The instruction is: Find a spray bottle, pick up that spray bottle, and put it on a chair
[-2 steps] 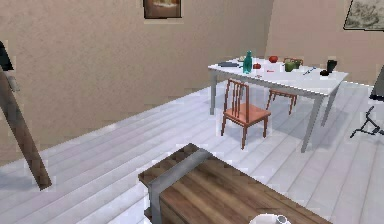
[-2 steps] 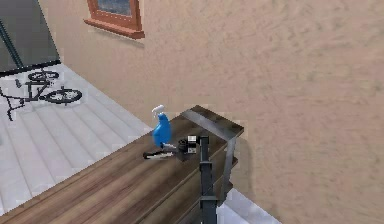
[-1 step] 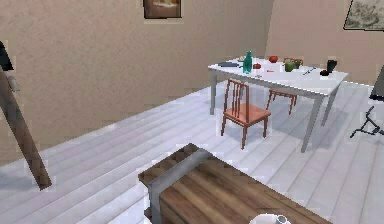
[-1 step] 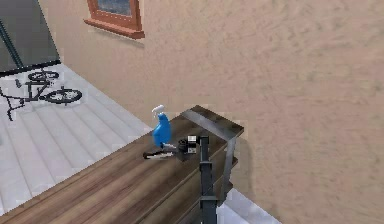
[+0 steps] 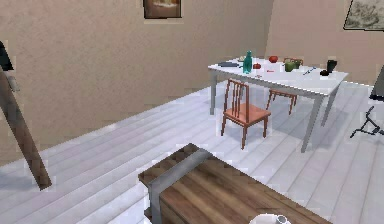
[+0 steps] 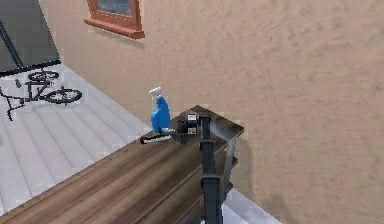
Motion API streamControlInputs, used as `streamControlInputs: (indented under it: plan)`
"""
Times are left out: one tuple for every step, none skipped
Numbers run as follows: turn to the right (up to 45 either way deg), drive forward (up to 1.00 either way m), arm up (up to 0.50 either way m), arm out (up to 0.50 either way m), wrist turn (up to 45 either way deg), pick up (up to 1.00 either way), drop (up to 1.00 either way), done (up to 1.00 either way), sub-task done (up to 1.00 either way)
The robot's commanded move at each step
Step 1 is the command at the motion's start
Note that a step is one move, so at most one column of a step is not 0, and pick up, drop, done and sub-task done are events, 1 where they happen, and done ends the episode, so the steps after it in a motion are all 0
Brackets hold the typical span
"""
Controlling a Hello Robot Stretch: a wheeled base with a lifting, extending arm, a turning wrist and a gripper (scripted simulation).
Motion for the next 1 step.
streamControlInputs:
  plan:
    - [0.0, 0.0, 0.3, 0.0, 0.0, 0.0, 0.0, 0.0, 0.0]
